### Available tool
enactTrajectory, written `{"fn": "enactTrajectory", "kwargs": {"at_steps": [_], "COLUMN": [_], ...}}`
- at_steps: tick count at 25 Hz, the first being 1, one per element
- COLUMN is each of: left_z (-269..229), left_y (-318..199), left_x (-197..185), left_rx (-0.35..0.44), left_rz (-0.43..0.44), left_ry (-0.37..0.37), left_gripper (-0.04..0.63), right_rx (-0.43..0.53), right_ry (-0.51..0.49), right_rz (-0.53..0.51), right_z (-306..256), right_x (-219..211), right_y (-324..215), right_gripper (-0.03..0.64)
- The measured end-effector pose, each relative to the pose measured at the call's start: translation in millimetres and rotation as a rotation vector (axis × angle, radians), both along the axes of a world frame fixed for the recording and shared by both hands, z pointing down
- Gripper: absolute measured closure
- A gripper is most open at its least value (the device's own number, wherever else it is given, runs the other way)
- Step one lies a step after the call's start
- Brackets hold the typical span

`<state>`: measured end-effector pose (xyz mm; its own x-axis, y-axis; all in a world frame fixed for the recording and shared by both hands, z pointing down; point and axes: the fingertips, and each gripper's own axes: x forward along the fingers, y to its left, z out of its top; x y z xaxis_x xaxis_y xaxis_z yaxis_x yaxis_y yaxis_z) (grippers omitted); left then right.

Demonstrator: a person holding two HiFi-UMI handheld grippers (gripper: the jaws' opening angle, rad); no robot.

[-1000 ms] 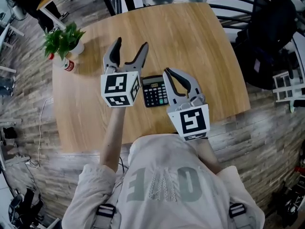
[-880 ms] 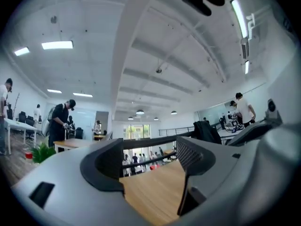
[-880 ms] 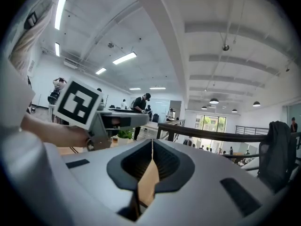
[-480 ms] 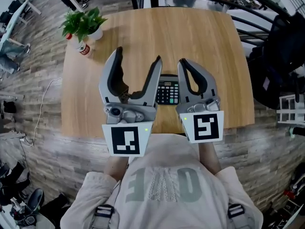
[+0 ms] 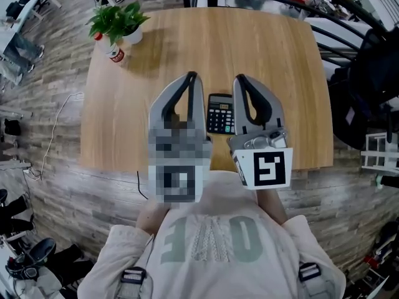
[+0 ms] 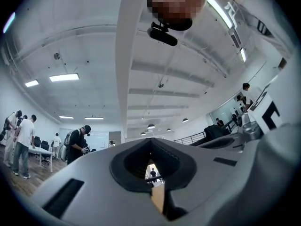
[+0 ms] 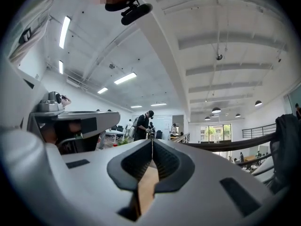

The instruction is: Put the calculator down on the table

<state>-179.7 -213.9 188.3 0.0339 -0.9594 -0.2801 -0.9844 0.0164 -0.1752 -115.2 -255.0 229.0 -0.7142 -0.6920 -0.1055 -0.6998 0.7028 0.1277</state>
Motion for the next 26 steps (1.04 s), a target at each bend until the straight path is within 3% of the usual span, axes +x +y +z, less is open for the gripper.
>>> {"fn": "enactTrajectory", "kwargs": {"at_steps": [26], "left_z": [4.8], "left_y": [-18.0], "left_x": [-19.0], "left_rx": [-0.037], "left_rz": [-0.014], "left_ry": [0.032], "left_gripper": [0.586], "right_rx": [-0.037], "right_ry": [0.03], "right_rz": [0.026], "right_z": [9.9], "right_x": [1.3], "right_y": [-16.8], "right_gripper": [0.597]}}
